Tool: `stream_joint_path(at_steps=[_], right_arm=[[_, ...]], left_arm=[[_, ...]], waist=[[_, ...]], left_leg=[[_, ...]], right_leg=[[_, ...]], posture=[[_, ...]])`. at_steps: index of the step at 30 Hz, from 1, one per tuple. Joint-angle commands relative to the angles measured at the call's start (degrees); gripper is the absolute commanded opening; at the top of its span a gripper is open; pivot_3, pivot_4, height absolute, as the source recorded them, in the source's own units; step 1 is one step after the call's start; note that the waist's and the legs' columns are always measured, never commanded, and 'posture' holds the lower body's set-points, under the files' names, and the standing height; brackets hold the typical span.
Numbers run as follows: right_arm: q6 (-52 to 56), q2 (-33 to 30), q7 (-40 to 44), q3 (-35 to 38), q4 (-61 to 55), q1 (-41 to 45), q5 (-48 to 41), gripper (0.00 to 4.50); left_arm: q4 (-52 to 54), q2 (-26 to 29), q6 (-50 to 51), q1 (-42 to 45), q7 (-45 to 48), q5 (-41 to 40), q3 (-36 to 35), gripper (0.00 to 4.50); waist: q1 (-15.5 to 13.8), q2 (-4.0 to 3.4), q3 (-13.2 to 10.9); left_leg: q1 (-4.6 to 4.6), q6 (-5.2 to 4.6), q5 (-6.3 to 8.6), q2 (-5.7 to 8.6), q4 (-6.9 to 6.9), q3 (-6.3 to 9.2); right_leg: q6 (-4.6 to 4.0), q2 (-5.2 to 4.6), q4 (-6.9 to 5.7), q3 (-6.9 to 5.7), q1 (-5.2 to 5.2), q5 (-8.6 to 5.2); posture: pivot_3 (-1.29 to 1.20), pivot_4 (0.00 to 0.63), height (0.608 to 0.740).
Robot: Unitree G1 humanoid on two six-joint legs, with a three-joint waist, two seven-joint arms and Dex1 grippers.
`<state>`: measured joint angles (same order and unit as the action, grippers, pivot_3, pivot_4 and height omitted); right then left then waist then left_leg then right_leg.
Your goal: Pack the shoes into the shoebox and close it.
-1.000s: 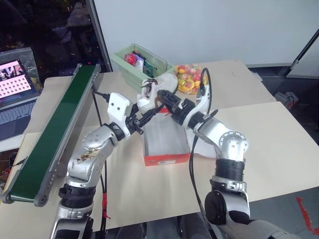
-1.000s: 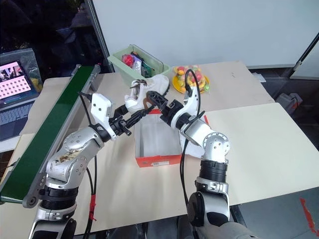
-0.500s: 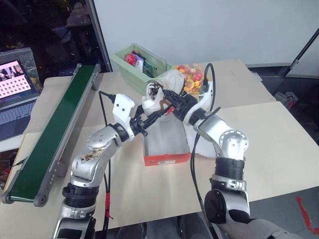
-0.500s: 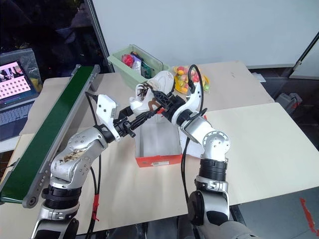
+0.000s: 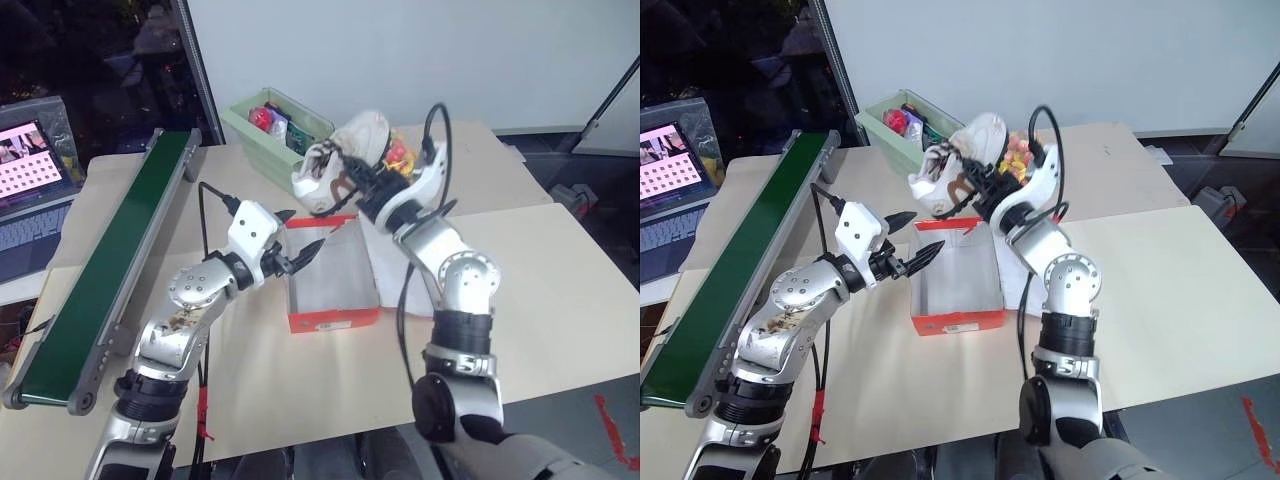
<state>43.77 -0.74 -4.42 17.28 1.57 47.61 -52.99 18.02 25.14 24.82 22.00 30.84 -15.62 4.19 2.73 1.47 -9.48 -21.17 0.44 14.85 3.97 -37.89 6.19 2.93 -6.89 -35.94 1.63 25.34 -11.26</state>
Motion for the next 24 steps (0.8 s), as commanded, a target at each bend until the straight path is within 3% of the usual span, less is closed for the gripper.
stream_joint_path(at_steps=[1,3,8,13,16,24], right_arm=[[-0.1,-7.3,3.9,-4.8,-2.6,3.9,6.7,0.48],[5.6,-13.2,6.8,-7.7,-1.9,5.0,8.0,0.48],[27.7,-20.6,6.5,-2.6,4.9,12.3,-1.0,0.48],[45.0,-21.2,4.8,0.1,17.4,23.0,0.6,0.48],[48.5,-20.0,4.2,0.2,22.6,25.6,3.7,0.48],[46.3,-19.4,14.1,-15.0,28.7,24.0,10.4,0.48]], left_arm=[[2.1,3.9,-0.3,-0.3,3.3,-3.1,-6.3,3.79],[2.2,7.0,0.2,-1.3,6.1,-4.7,-8.5,3.79],[-0.1,12.3,-1.9,-2.7,12.2,-5.1,-9.0,3.79],[-1.4,11.9,-6.0,-2.8,15.6,-3.3,-5.1,3.79],[-1.3,11.3,-8.7,-3.0,16.7,-1.8,-2.7,3.79],[-0.1,11.1,-9.8,-3.6,18.0,-1.9,-1.6,3.79]], waist=[[-0.1,0.0,0.0],[0.0,0.0,0.0],[-0.1,-0.02,0.0],[-0.1,-0.05,-0.1],[-0.2,-0.05,-0.1],[0.0,-0.05,-0.1]], left_leg=[[0.0,0.0,0.0,-0.01,0.0,0.0],[-0.01,0.0,0.0,-0.02,0.0,-0.01],[-0.01,-0.06,0.03,-0.07,0.0,-0.05],[-0.02,-0.13,0.07,-0.13,0.0,-0.1],[-0.02,-0.17,0.09,-0.23,0.0,-0.15],[-0.13,-0.19,0.1,-0.41,0.0,-0.19]], right_leg=[[0.0,0.02,0.02,-0.01,0.0,0.0],[0.0,0.02,0.04,0.0,0.0,0.0],[0.0,0.05,0.1,0.02,-0.05,0.0],[-0.04,0.1,0.15,0.03,-0.06,0.02],[-0.08,0.18,0.09,0.04,-0.09,0.05],[-0.15,0.37,0.08,0.04,-0.03,0.11]], posture=[[0.0,0.15,0.74],[0.0,0.15,0.74],[0.0,0.15,0.74],[0.0,0.15,0.74],[0.0,0.15,0.74],[0.0,0.15,0.74]])
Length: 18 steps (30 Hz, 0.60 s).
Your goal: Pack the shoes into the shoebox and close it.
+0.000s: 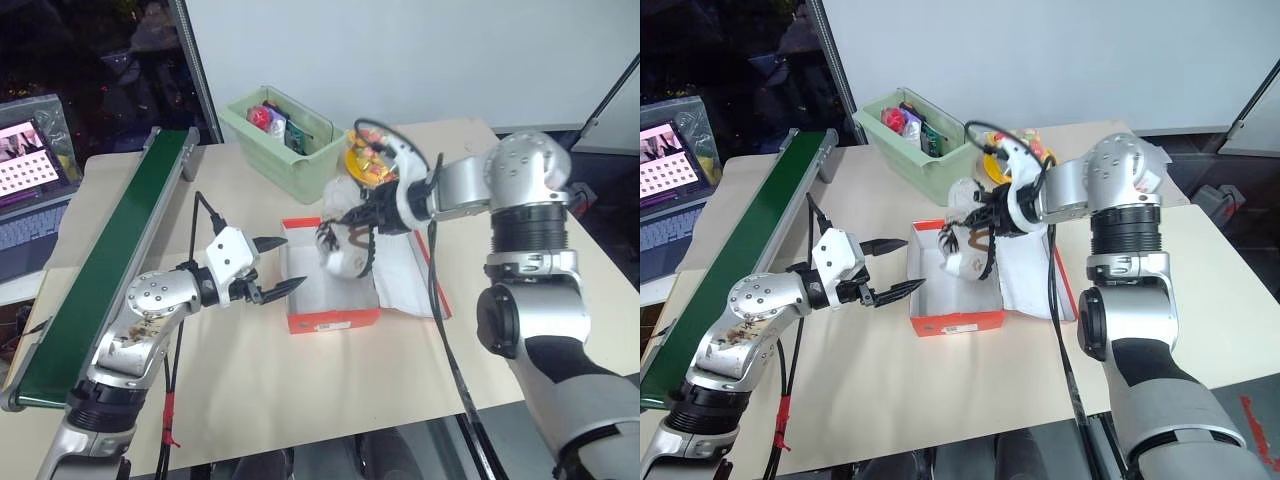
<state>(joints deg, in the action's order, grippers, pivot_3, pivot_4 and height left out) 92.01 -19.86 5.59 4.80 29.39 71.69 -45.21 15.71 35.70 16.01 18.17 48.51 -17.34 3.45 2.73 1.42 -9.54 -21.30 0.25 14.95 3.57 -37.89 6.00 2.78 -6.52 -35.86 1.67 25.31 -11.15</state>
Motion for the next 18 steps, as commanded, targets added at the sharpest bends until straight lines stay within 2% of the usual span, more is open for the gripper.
stream_joint_path(at_steps=[1,15,17,18], right_arm=[[-2.8,-0.4,5.5,-3.6,1.9,-0.1,3.7,0.48],[-13.5,2.9,18.6,-13.7,11.3,0.1,17.0,0.48],[-14.8,3.6,19.4,-14.1,12.3,0.1,18.6,1.46],[-15.2,3.8,19.8,-13.9,12.8,0.2,19.1,1.69]], left_arm=[[2.5,0.6,-1.0,0.2,0.4,-0.2,-1.0,3.79],[5.1,0.5,0.2,-0.2,-0.4,-0.3,-1.4,3.79],[5.2,0.5,0.3,-0.2,-0.5,-0.3,-1.5,3.9],[5.3,0.5,0.3,-0.2,-0.6,-0.4,-1.5,3.9]], waist=[[-0.1,0.0,0.0],[0.2,0.0,0.0],[0.1,0.0,0.0],[0.1,0.0,0.0]], left_leg=[[0.0,0.0,0.0,0.0,0.0,0.0],[0.02,0.01,-0.01,-0.05,-0.01,0.0],[0.02,0.02,-0.01,-0.04,-0.02,0.0],[0.02,0.02,-0.01,-0.04,-0.02,0.0]], right_leg=[[0.0,0.0,-0.01,0.0,0.0,0.0],[-0.03,0.07,-0.05,0.0,0.04,0.03],[-0.03,0.07,-0.05,0.0,0.04,0.03],[-0.03,0.07,-0.04,0.0,0.04,0.03]], posture=[[0.0,0.15,0.74],[0.0,0.15,0.74],[0.0,0.15,0.74],[0.0,0.15,0.74]])
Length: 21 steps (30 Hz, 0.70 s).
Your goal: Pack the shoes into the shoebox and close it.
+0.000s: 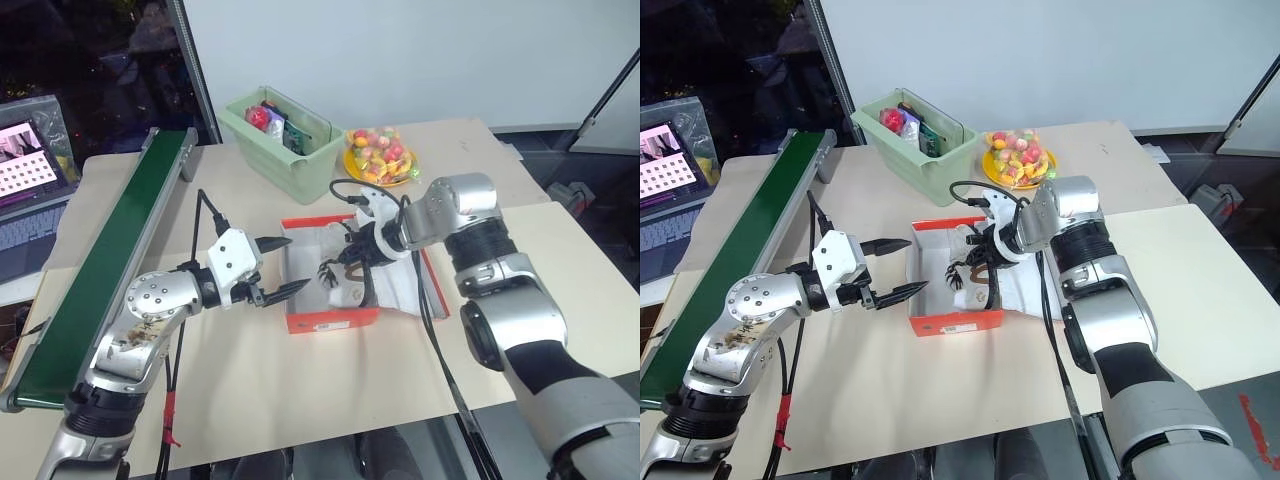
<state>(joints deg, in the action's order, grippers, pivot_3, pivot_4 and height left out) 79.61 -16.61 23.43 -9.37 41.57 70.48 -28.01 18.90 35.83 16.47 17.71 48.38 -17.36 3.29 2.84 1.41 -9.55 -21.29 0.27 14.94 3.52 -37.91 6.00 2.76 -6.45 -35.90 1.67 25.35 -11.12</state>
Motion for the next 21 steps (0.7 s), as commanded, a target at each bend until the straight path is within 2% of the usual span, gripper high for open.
stream_joint_path(at_steps=[1,8,15,18,21], right_arm=[[-3.0,0.9,2.1,0.8,1.1,1.6,2.3,2.02],[-4.3,3.1,3.1,3.6,2.0,4.6,4.3,4.43],[0.0,4.4,0.7,9.9,-8.8,9.0,2.9,4.47],[-0.3,3.7,-0.5,12.6,-18.7,6.3,2.5,4.47],[-5.0,2.8,1.5,13.2,-36.7,-2.5,0.2,4.47]], left_arm=[[2.2,0.4,-0.1,0.2,-0.4,-0.4,-1.4,3.9],[2.0,0.3,-0.2,0.2,-0.5,-0.4,-1.3,3.9],[0.2,-0.7,-0.3,1.7,-1.8,-0.3,-1.8,3.9],[-2.2,-3.2,1.7,2.5,-7.2,-1.2,-5.7,3.9],[-6.8,-6.6,2.3,3.8,-17.8,1.5,-11.3,3.9]], waist=[[0.0,0.0,0.0],[0.0,0.0,0.0],[-0.1,-0.01,0.0],[-0.3,-0.01,0.0],[-0.5,0.0,0.0]], left_leg=[[0.0,0.0,0.0,-0.01,0.0,0.0],[0.0,0.02,-0.01,-0.01,0.0,0.01],[-0.01,0.02,-0.01,-0.02,0.0,0.02],[-0.01,0.02,-0.01,-0.01,0.0,0.03],[-0.01,0.02,-0.01,-0.03,-0.05,0.09]], right_leg=[[0.0,0.0,0.0,0.0,0.0,0.0],[-0.02,0.01,-0.02,0.0,0.02,0.01],[-0.03,0.02,-0.06,0.01,0.09,0.02],[-0.03,0.01,-0.05,0.02,0.07,0.02],[-0.02,0.01,-0.04,-0.04,0.03,0.02]], posture=[[0.0,0.15,0.74],[0.0,0.15,0.74],[0.0,0.15,0.74],[0.0,0.15,0.74],[0.0,0.15,0.74]])
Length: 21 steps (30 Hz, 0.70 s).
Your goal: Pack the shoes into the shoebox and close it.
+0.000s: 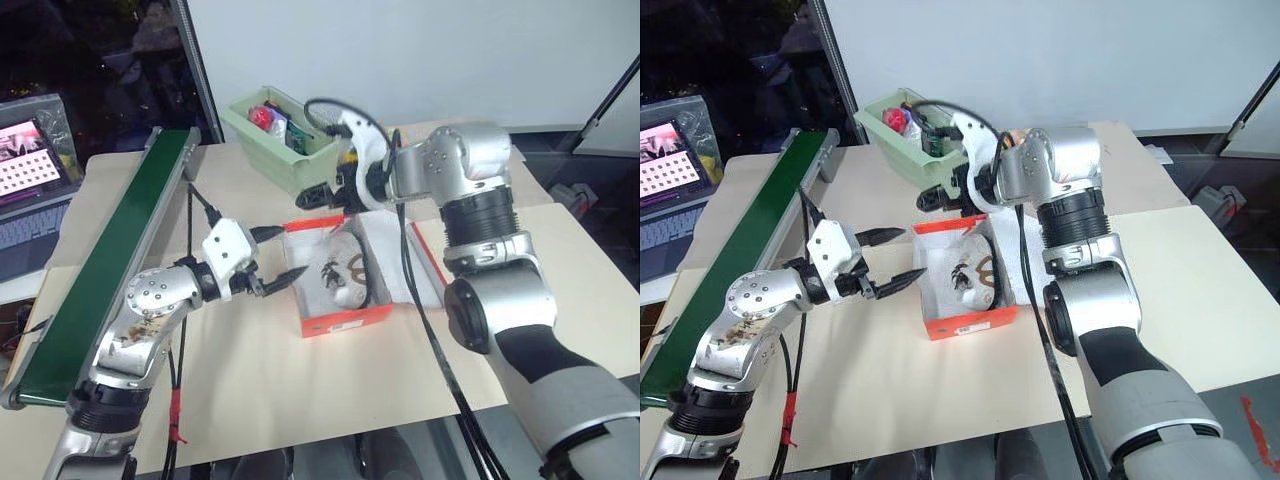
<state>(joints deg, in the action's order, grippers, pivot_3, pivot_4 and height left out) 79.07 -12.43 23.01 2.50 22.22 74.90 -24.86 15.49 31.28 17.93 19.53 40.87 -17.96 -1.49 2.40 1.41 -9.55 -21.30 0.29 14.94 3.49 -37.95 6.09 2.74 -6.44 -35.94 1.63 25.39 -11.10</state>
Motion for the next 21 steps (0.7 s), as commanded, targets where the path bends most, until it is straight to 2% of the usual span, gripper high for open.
stream_joint_path(at_steps=[1,3,5,7,9,10,11,12,16,21], right_arm=[[-6.5,-1.7,3.2,0.4,-22.4,-9.6,-3.6,4.47],[-12.7,-4.1,4.1,-3.4,-34.0,-18.3,-1.7,4.47],[-22.9,-9.2,5.1,-10.6,-44.3,-29.3,3.9,4.47],[-29.9,-11.5,3.0,-14.3,-48.5,-36.9,8.9,4.47],[-32.9,-10.3,-0.9,-14.6,-49.8,-42.1,11.6,4.47],[-34.3,-8.9,-2.5,-14.2,-50.5,-45.0,12.0,4.5],[-36.1,-8.8,-3.4,-15.0,-50.7,-46.9,13.7,4.5],[-38.1,-8.8,-4.3,-16.0,-50.5,-48.7,15.5,4.5],[-45.0,-6.1,-6.7,-16.0,-48.4,-53.5,18.2,4.5],[-51.9,-6.0,-4.0,-17.8,-46.5,-55.1,19.9,4.5]], left_arm=[[-4.3,-2.7,1.2,2.3,-12.9,2.6,-7.9,3.9],[-6.2,-4.2,2.2,3.0,-20.0,4.4,-11.6,3.9],[-6.4,-5.0,3.2,2.1,-25.9,5.9,-15.5,3.9],[-4.9,-5.6,4.2,0.7,-29.3,6.2,-18.4,3.9],[-3.4,-6.1,5.0,-0.6,-31.5,5.9,-20.8,3.9],[-2.8,-6.0,5.3,-1.6,-32.4,6.2,-21.8,4.15],[-2.7,-5.9,5.4,-2.3,-32.7,6.1,-22.7,4.43],[-2.8,-5.7,5.2,-3.0,-32.7,5.8,-23.5,4.49],[-5.1,-3.6,4.0,-5.3,-31.4,6.2,-24.8,4.49],[-9.7,-1.8,1.5,-5.8,-31.0,6.2,-26.7,4.49]], waist=[[-0.1,0.01,0.0],[0.0,0.02,0.0],[0.0,0.04,0.0],[0.2,0.06,0.0],[0.5,0.07,0.0],[0.4,0.08,0.0],[0.4,0.09,0.0],[0.3,0.09,0.0],[0.0,0.12,0.1],[-0.1,0.16,0.1]], left_leg=[[0.0,0.0,0.0,0.0,-0.01,0.0],[-0.01,0.0,0.01,0.0,-0.05,0.02],[-0.06,0.01,0.01,0.01,-0.08,0.02],[-0.08,0.05,0.04,0.01,-0.12,0.0],[-0.07,0.07,0.04,0.0,-0.13,-0.08],[-0.03,0.07,0.03,0.0,-0.13,-0.1],[0.02,0.1,0.02,0.01,-0.14,-0.12],[0.11,0.1,0.02,-0.02,-0.14,-0.14],[0.36,0.11,0.02,-0.05,-0.14,-0.31],[0.5,0.11,0.02,-0.07,-0.14,-0.45]], right_leg=[[0.0,0.0,0.02,-0.01,-0.03,0.0],[0.02,-0.01,0.02,-0.03,-0.04,0.01],[0.06,-0.02,0.04,-0.02,-0.02,0.03],[0.1,-0.02,0.06,-0.02,0.0,0.02],[0.1,-0.02,0.01,0.18,0.14,0.03],[0.1,-0.02,0.02,0.32,0.17,0.03],[0.09,-0.02,0.05,0.45,0.21,0.03],[0.07,0.01,0.05,0.5,0.19,0.06],[0.06,0.08,0.08,0.46,-0.14,0.08],[0.08,0.12,0.15,0.44,-0.29,0.1]], posture=[[0.0,0.15,0.74],[0.0,0.15,0.74],[0.0,0.15,0.74],[0.0,0.15,0.74],[0.0,0.15,0.74],[0.0,0.15,0.74],[0.0,0.15,0.74],[0.0,0.15,0.74],[0.0,0.15,0.74],[0.0,0.15,0.74]])
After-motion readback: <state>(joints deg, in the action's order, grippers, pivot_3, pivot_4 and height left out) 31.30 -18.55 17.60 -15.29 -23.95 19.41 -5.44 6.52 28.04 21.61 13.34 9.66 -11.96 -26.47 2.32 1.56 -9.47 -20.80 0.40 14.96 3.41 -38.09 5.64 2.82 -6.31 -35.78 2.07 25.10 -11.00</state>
